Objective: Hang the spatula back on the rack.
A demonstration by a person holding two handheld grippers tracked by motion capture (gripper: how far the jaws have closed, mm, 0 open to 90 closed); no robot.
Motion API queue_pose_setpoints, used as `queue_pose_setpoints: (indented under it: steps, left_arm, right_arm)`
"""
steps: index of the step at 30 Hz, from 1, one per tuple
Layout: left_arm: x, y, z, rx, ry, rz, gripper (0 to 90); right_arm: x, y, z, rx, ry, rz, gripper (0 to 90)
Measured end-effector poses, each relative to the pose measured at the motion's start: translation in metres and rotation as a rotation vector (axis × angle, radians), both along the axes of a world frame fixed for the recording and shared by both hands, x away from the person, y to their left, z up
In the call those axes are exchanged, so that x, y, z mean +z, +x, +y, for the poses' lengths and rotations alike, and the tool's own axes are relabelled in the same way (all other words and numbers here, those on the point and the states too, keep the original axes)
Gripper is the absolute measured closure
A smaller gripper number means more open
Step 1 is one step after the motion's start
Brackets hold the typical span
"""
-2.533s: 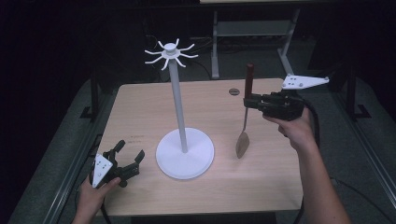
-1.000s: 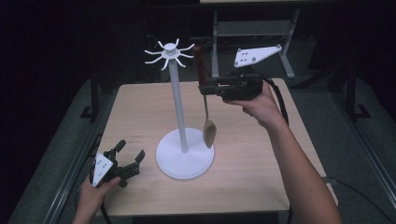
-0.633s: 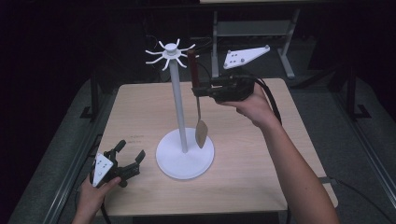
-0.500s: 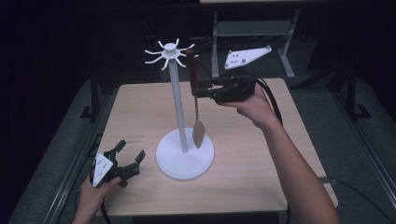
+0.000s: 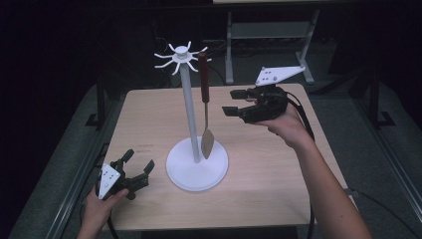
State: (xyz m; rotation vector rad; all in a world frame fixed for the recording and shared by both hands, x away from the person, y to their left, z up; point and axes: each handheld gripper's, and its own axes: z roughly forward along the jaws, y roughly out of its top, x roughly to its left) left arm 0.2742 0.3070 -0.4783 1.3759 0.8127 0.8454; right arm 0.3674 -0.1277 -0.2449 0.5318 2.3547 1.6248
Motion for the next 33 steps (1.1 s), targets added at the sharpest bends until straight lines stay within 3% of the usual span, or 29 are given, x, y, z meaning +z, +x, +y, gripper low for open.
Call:
queue_pose_setpoints:
  steps: [1, 14, 20, 33]
  left_arm:
    - [0.0, 0.0, 0.0, 0.0, -0.003, 0.0, 12.9]
    - [0.0, 0.0, 0.0, 0.004, -0.006, 0.001, 12.9]
    - [0.0, 0.0, 0.0, 0.005, -0.015, 0.006, 12.9]
    - [0.0, -0.001, 0.001, 0.004, -0.008, 0.006, 12.9]
  right_arm:
    - [-0.006, -0.001, -0.006, -0.028, 0.0, 0.005, 34.3]
    - [-0.039, -0.008, -0.036, -0.15, -0.043, 0.03, 27.4]
    - [-0.065, -0.012, -0.054, -0.239, -0.081, 0.047, 23.5]
    - [-0.105, -0.024, -0.079, -0.326, -0.104, 0.095, 18.4]
